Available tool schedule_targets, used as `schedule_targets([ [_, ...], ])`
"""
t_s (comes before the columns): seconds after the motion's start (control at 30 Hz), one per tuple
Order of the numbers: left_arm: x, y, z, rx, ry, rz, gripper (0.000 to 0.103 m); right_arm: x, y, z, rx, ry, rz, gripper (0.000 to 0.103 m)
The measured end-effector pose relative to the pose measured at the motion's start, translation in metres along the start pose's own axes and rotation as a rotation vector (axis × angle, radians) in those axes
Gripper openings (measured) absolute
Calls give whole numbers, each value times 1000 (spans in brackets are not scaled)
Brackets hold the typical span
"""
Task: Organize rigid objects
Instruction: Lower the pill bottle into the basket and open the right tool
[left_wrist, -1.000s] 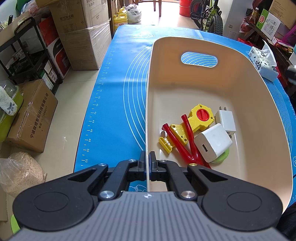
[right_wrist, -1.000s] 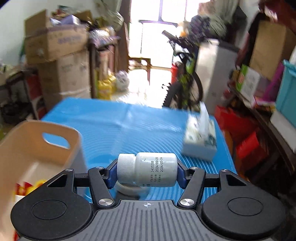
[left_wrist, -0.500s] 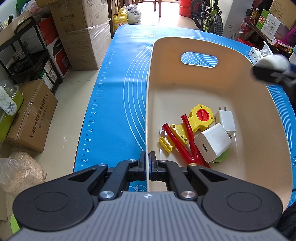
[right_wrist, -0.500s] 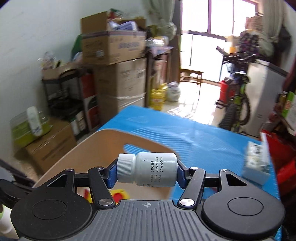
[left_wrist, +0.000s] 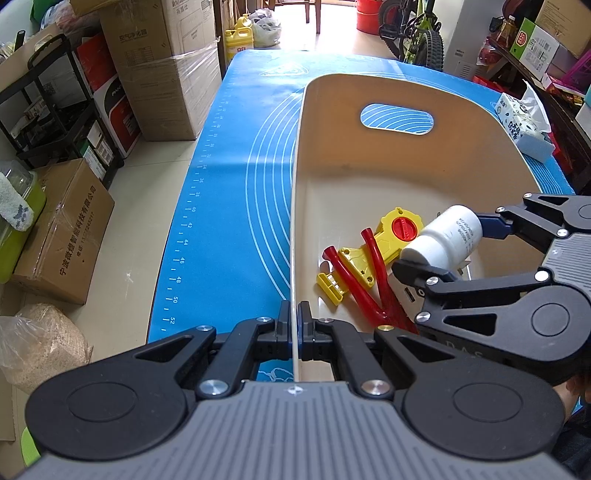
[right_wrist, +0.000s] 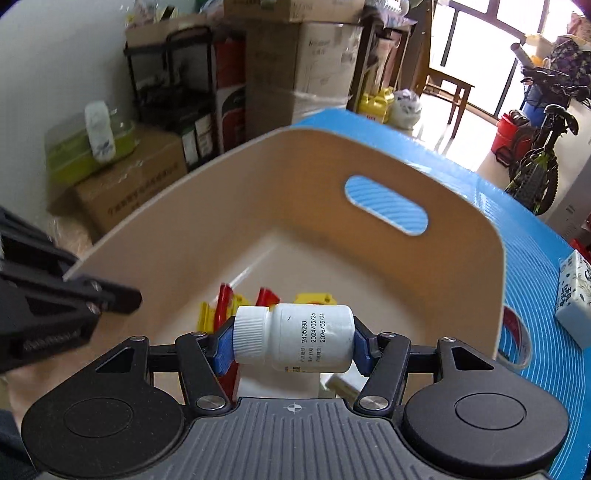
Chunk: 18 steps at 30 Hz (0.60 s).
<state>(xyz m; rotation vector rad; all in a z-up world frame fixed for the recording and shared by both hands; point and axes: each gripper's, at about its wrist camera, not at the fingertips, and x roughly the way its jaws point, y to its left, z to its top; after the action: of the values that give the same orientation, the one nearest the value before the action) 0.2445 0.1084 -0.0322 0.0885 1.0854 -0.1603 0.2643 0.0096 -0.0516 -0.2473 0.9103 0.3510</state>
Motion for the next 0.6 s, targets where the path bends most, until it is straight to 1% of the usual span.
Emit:
schedule_targets([
  [0.17, 0, -1, 1, 0, 0, 1, 4, 9, 3, 5, -9, 59, -8, 64],
  [0.2, 0, -1, 1, 0, 0, 0, 4, 8, 3, 5, -10, 55, -7, 65],
  [0.33, 0, -1, 1, 1, 0, 1, 4, -3, 1, 7, -13, 1, -7, 71],
  [0.4, 0, -1, 1, 0, 0, 0, 4, -12, -5, 7, -3, -27, -1, 74],
  [0.53, 0, -1, 1, 1, 0, 1, 4, -35, -23, 6, 21, -92, -2, 75],
  [0.6, 0, -1, 1, 1, 0, 1, 4, -48, -33, 5, 24, -139, -28, 75],
])
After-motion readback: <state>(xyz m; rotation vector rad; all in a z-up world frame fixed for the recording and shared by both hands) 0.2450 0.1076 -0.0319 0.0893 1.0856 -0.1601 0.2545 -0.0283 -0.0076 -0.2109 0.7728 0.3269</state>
